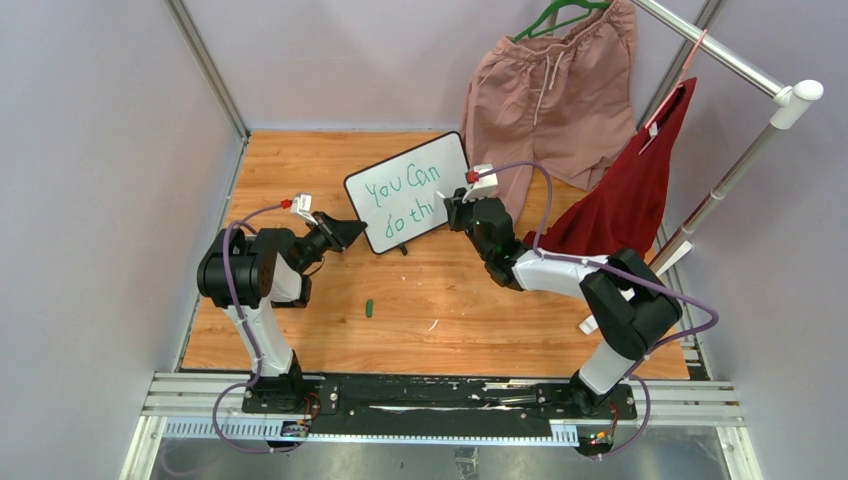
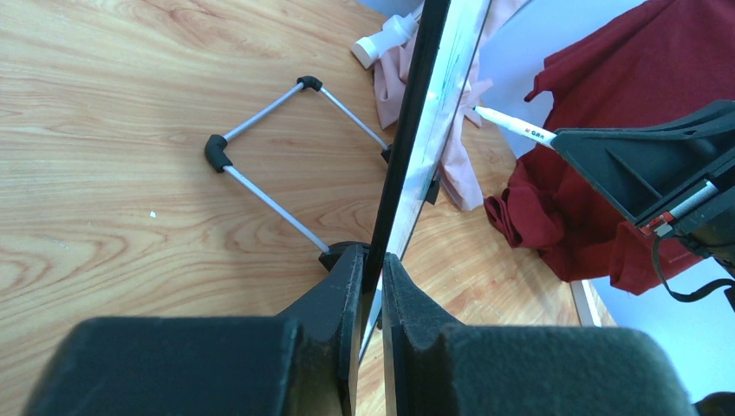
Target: Write a sentence on the whiteboard
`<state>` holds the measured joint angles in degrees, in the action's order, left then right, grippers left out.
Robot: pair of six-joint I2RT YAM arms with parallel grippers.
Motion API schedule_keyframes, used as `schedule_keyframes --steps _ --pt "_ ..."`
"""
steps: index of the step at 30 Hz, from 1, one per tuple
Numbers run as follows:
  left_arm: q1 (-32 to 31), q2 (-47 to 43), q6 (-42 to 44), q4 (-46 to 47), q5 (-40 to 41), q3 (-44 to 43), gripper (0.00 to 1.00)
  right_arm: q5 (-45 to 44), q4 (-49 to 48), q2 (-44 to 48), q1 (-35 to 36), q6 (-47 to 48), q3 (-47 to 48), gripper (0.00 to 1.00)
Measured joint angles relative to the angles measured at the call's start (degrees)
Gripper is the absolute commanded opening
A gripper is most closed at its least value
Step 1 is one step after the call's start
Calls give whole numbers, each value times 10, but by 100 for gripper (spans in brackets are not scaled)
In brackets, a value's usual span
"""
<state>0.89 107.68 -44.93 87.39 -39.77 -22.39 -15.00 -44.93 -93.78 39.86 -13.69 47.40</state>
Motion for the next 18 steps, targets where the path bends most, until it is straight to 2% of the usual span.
schedule_keyframes --steps 18 --pt "0 0 0 0 0 0 0 0 5 -3 0 -1 0 0"
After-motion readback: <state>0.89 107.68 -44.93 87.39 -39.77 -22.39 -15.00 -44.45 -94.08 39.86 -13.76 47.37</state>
